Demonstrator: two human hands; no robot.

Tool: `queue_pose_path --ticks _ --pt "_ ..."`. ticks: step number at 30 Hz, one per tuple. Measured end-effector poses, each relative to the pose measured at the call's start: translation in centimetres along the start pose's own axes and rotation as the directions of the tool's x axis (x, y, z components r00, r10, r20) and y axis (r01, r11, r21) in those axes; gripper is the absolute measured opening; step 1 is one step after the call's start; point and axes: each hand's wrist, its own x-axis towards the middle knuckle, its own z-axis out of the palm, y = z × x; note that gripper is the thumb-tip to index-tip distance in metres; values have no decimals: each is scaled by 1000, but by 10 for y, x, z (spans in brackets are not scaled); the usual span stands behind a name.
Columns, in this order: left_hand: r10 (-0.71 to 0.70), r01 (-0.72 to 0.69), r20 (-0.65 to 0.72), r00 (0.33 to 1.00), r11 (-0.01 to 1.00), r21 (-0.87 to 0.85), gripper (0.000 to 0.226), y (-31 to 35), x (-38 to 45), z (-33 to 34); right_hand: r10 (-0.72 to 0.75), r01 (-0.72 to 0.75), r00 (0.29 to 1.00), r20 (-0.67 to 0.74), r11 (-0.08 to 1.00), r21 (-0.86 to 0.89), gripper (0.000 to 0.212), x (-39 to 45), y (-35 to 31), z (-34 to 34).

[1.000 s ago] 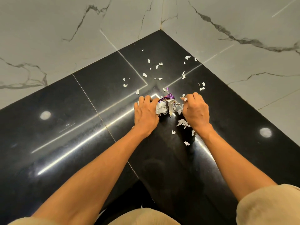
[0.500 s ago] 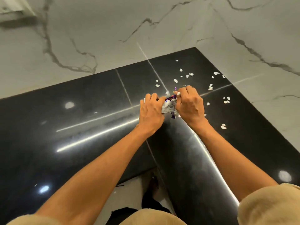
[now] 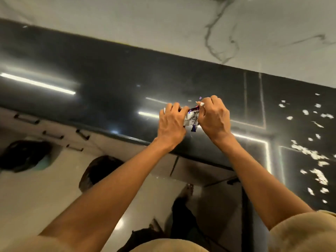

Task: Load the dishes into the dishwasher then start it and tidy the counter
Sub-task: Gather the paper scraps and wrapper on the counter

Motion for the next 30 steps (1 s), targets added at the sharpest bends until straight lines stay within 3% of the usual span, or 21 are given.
queue_pose_path --ticks 7,17,26,30 --pt "-300 302 -37 953 952 56 54 -133 -103 -36 -253 220 956 147 953 208 11 -23 -152 69" --pt "-632 623 28 774 769 140 47 -273 -208 -36 -507 336 772 384 837 431 8 -69 -308 168" --pt "-831 817 195 520 551 171 56 -373 -265 38 -554 316 519 651 832 456 24 -125 -385 299" --pt "-853 844 261 453 504 184 58 -424 -284 104 -537 310 472 699 843 439 28 -161 -400 383"
